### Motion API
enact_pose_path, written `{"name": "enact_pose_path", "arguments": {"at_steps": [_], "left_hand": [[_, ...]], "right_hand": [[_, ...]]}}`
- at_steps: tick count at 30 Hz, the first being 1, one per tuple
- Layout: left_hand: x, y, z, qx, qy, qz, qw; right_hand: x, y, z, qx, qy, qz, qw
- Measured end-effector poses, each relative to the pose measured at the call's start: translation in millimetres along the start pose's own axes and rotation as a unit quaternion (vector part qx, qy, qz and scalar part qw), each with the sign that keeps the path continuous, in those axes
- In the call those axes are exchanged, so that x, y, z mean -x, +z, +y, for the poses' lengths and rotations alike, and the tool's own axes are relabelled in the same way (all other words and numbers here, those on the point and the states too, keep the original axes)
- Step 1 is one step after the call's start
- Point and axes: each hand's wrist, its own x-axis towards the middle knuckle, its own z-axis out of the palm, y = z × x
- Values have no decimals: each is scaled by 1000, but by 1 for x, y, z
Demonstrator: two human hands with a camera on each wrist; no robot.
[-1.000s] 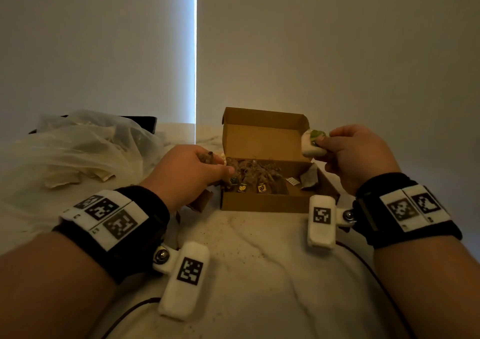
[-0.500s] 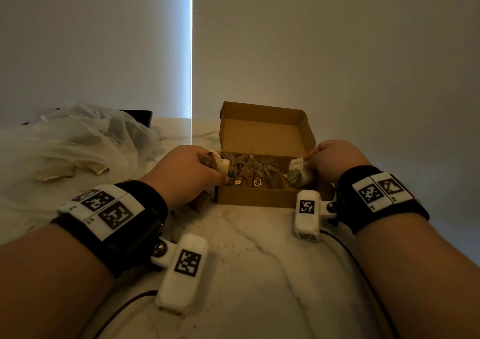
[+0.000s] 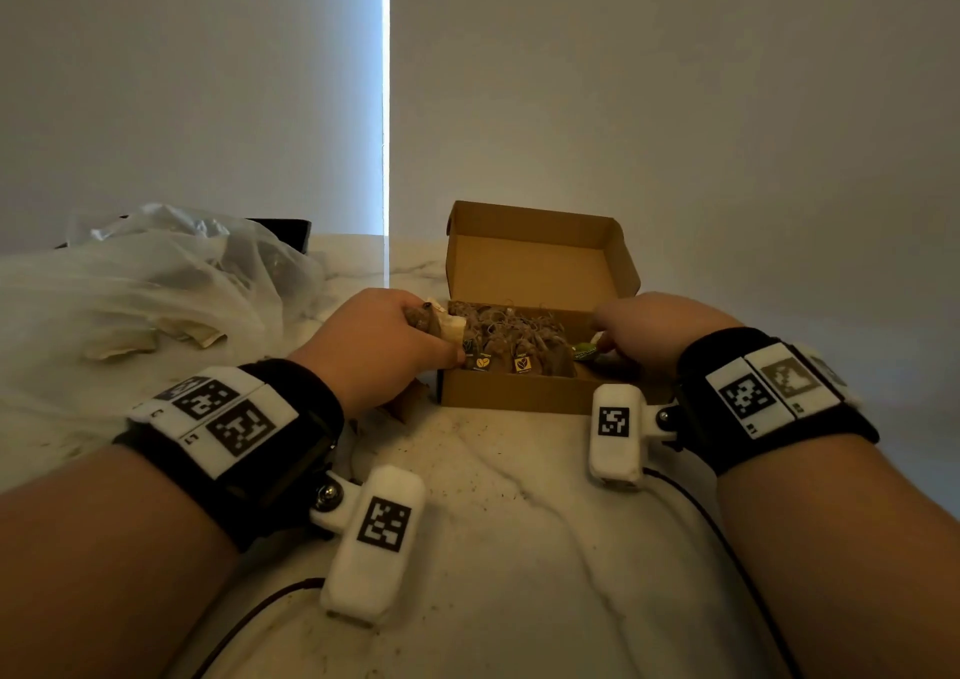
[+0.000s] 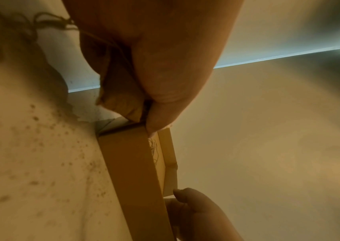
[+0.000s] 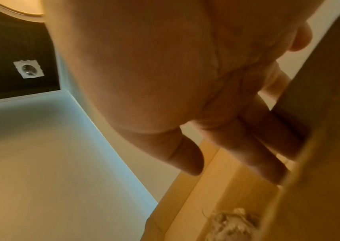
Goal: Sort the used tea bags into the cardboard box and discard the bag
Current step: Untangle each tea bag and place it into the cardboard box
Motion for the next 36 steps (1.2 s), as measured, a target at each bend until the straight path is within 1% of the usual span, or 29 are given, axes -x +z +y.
{"name": "enact_pose_path", "arguments": {"at_steps": [4, 6, 8, 12, 14, 15, 18, 20, 26, 29, 31, 33, 35, 36], "left_hand": [[-1, -1, -2, 6, -3, -4, 1000], [-1, -1, -2, 15, -2, -4, 1000], [0, -2, -1, 37, 12, 10, 999], [5, -9, 13, 112, 83, 71, 988], [6, -10, 20, 158, 96, 83, 979], [6, -9, 23, 173, 96, 82, 977], [10, -3, 30, 214, 83, 54, 972], [11, 0, 35, 241, 67, 44, 967], [-9, 8, 63, 273, 35, 11, 961], [-20, 11, 72, 267, 28, -7, 963], [-26, 16, 65, 266, 22, -12, 964], [-30, 22, 54, 256, 19, -9, 966], [-32, 23, 45, 230, 31, -21, 972], [-31, 22, 43, 220, 38, -31, 974]], "right_hand": [[2, 2, -1, 20, -2, -10, 1000], [5, 3, -1, 55, -23, -24, 998], [6, 4, -3, 61, -42, -18, 997], [4, 3, -3, -3, -36, 56, 998], [2, 5, 0, -90, -48, 87, 991], [1, 6, 0, -100, -45, 77, 991], [0, 11, -2, -37, -29, 20, 999], [1, 13, -5, 13, -33, 16, 999], [-2, 16, -9, 21, -39, 18, 999], [-3, 17, -8, 14, -38, 1, 999], [-4, 17, -7, -8, -44, 10, 999], [-3, 17, -6, -56, -63, 50, 995], [-2, 18, -6, -151, -108, 93, 978], [-1, 19, -8, -207, -130, 100, 964]]}}
